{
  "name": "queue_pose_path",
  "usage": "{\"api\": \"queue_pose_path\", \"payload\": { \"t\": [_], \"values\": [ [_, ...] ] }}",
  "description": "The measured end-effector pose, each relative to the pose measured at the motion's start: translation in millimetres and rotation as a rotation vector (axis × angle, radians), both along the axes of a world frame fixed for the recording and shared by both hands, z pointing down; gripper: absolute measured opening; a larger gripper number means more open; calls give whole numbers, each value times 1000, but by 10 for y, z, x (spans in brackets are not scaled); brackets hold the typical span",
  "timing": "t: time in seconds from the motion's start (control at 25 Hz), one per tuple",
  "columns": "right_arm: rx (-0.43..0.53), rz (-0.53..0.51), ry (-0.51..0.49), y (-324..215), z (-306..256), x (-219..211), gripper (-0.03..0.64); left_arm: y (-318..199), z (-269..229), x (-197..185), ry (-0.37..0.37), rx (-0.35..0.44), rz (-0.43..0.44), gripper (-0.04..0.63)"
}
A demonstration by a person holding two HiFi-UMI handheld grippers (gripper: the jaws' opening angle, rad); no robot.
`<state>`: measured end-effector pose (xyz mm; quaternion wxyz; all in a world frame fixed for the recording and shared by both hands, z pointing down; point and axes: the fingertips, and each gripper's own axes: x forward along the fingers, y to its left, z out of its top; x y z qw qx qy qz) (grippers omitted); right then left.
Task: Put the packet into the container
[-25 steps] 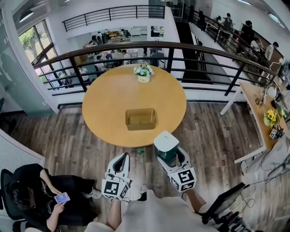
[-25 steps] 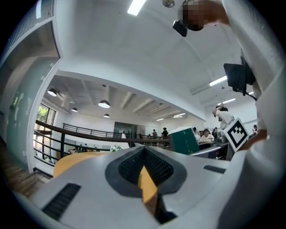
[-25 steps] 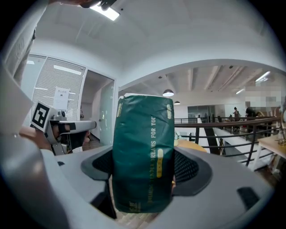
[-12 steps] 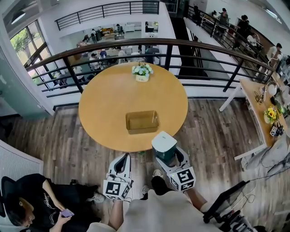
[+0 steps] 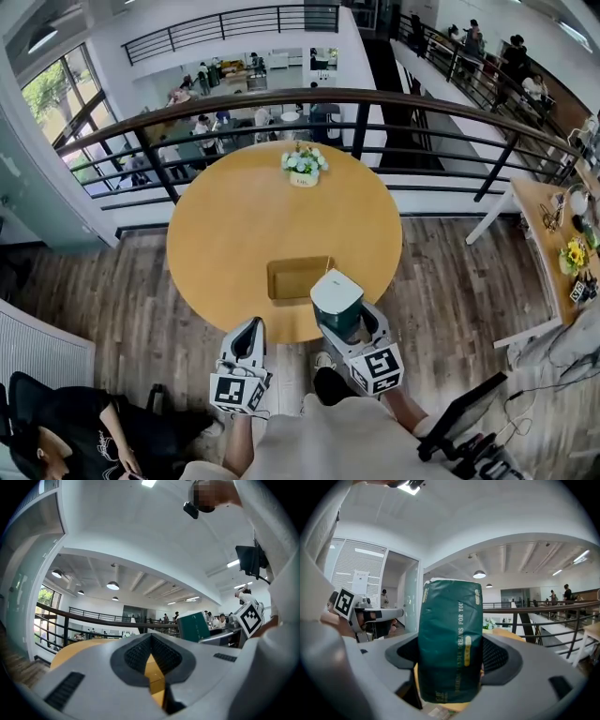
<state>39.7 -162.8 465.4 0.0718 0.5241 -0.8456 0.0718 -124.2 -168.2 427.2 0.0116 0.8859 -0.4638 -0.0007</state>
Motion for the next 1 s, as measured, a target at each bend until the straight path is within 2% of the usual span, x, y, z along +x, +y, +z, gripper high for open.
{"api": "queue_pose_path", "payload": {
  "t": [0.52,1.0],
  "values": [
    [-25,-2,-23,-643,-25,155,388,-595,-70,116,-13,-19,-23,5],
    [-180,-28,-17,-730,459,10,388,-704,468,-58,-3,-184,-61,5]
  ]
}}
